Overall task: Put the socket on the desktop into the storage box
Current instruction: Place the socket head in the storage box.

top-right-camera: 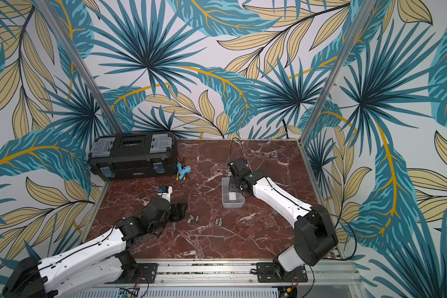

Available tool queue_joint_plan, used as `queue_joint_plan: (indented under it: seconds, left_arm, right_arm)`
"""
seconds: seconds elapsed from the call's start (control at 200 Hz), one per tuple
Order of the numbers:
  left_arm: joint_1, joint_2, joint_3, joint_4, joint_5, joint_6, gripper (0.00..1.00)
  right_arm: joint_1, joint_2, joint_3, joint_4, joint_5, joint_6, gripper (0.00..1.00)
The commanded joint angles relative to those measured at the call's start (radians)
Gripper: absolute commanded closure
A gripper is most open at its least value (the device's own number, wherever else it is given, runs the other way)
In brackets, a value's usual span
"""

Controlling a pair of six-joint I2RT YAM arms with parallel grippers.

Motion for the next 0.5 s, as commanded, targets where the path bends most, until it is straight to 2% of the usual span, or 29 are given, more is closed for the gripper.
queue_joint_plan:
  seconds: [0.0,0.496]
  left_arm:
    - [0.005,-0.010,-0.037,0.035,-0.001,-0.002,0.30]
    - [0.006,-0.001,-0.046,0.035,0.005,-0.006,0.30]
  right_arm:
    - [-0.006,0.008,-0.012,0.017,-0.003,-0.012,1.00]
    - [-0.012,0.028,-0.035,0.040,-0.028,0.007,1.00]
